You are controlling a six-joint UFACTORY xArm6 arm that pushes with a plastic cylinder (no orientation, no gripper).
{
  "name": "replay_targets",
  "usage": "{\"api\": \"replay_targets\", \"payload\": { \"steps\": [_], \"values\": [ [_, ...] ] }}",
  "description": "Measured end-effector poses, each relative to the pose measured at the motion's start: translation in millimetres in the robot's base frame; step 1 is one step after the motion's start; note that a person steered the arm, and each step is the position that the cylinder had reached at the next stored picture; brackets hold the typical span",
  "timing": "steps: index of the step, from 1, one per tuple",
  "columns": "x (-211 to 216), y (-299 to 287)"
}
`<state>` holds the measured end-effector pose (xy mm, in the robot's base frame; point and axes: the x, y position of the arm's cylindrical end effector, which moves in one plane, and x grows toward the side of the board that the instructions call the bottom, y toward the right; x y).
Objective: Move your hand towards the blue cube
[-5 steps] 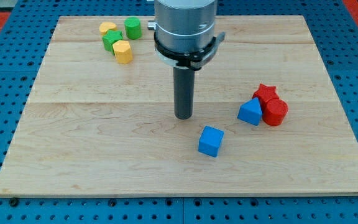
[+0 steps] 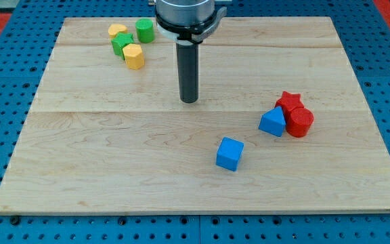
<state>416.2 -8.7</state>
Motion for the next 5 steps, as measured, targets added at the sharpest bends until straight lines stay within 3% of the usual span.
{"api": "replay_targets", "payload": {
  "steps": [1, 3, 5],
  "values": [
    [2, 14],
    [72, 18],
    [72, 18]
  ]
}}
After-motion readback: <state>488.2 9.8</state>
